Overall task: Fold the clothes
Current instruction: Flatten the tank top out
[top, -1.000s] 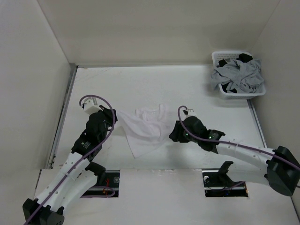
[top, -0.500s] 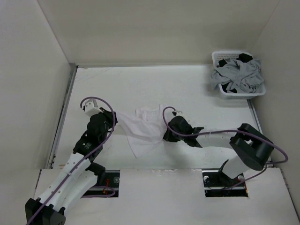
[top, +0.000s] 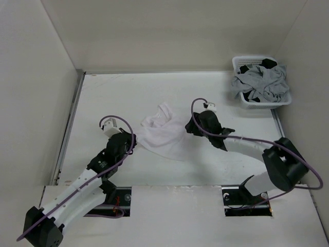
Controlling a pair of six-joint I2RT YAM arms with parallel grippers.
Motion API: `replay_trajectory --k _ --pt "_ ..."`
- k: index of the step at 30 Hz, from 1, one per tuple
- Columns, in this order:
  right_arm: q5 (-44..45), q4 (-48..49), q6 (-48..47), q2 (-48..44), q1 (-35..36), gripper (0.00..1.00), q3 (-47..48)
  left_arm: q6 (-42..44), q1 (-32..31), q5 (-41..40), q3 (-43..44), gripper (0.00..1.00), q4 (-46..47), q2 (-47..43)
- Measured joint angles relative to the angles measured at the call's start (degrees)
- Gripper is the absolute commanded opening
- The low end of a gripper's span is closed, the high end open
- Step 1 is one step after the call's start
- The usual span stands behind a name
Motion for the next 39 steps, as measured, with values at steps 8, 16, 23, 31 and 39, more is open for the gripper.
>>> replay_trajectory --k 8,16,23,31,39 --pt "1.86 -5.57 5.57 -10.43 14.91 0.45 -9.38 -0.37 -1.75 -2.56 -0.07 0.02 2.60 2.62" --pt "5.77 -11.43 10.73 -9.05 18.67 0.47 -11.17 -0.04 -1.44 -2.23 -0.07 0.02 3.54 2.60" --pt "6.86 -12.20 12.74 -7.06 21.75 0.42 -9.53 0.11 -1.33 -1.66 -0.07 0.02 3.96 2.58" --pt "6.91 -14.43 14.71 -6.36 22.25 0.33 -8.55 0.37 -1.31 -1.29 -0.07 0.02 4.74 2.60" --pt "6.54 -13.84 16.02 -5.20 22.51 0.10 -8.17 0.55 -0.96 -1.20 -0.07 0.02 5.64 3.28"
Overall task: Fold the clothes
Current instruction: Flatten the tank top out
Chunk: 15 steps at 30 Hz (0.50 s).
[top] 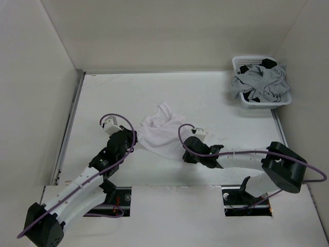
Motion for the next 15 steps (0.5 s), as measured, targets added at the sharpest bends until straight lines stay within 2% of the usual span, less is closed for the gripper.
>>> replay_trajectory --k 5,7,10,15 --pt "0.44 -1.66 0.07 -2.40 0.17 0.03 -0.83 0.22 0.02 0.00 0.20 0.02 0.28 0.17" --pt "1.79 -4.66 -0.66 -8.31 0.31 0.03 -1.44 0.76 0.09 0.00 1.36 0.01 -0.33 0.24" --pt "5.18 -9.42 -3.63 -22.25 0.31 0.03 0.22 2.34 0.17 -0.07 6.34 0.01 -1.88 0.17" --pt "12.20 -15.85 -12.00 -38.32 0.31 0.04 14.60 4.87 0.04 -0.44 20.28 0.01 -2.73 -1.53"
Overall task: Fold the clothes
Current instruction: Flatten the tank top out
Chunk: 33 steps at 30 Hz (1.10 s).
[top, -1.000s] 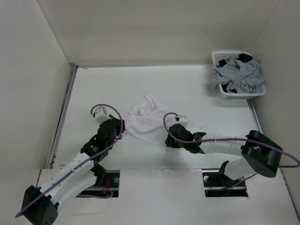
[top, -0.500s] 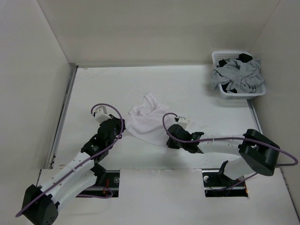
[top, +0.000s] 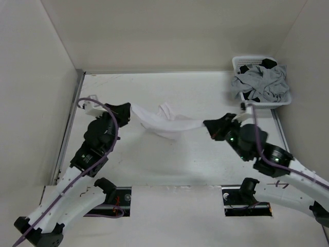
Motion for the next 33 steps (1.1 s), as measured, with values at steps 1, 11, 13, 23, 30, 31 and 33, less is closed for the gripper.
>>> replay_trajectory --k 1,11,13,23,30,31,33 --pt "1.27 -0.57 -1.86 -1.51 0.00 0.04 3.26 0.57 0.02 -0.26 3.06 0.01 0.09 -0.52" --pt "12.26 -0.48 -24.87 2.08 5.46 0.04 39.58 7.54 -1.60 -2.95 27.32 0.01 5.84 -0.33" --pt "13.49 0.11 -29.16 5.88 7.32 0.04 46.21 10.08 -1.60 -3.17 31.85 0.01 6.91 1.49" --pt "9.03 3.08 -38.91 19.19 -1.84 0.04 58.21 19.45 -0.70 -6.03 41.27 0.01 12.57 8.59" --pt "-10.97 2.82 -28.87 30.73 -26.60 0.04 54.10 17.00 10.16 -3.67 33.66 0.01 12.76 20.79" --pt "-13.31 2.80 -27.74 33.44 -28.81 0.04 53.99 15.89 12.66 -1.68 33.70 0.01 12.39 24.06" --pt "-17.33 2.29 -25.79 39.43 -32.11 0.04 55.12 13.25 17.75 2.38 35.52 0.01 10.12 31.52"
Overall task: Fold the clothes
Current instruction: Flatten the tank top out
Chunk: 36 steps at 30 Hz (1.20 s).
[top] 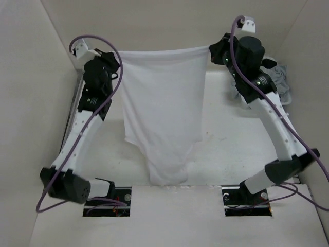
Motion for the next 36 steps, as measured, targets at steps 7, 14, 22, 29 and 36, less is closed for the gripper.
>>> replay_trajectory --k 7,14,22,29,36 --pt "-7.65 -8.66 3.15 20.46 -6.08 0.04 23.71 -4.48 7.52 8.90 20.96 0.00 -9.77 21.18" --pt "-10.19 -11.74 4.37 22.84 -6.91 0.04 44.09 -4.68 8.59 12.41 33.31 0.01 -9.27 20.41" --pt "-11.30 -2.89 4.57 4.48 -6.91 0.05 13.55 -1.62 7.50 12.37 15.91 0.01 -0.94 7.61" --pt "-9.55 8.39 7.65 -14.88 -3.56 0.04 -40.09 -0.98 -0.13 6.12 -28.09 0.01 5.77 -10.78" --pt "-3.82 9.49 15.96 -32.81 17.25 0.03 -73.09 -6.10 -6.62 1.11 -51.01 0.01 -11.34 -38.18"
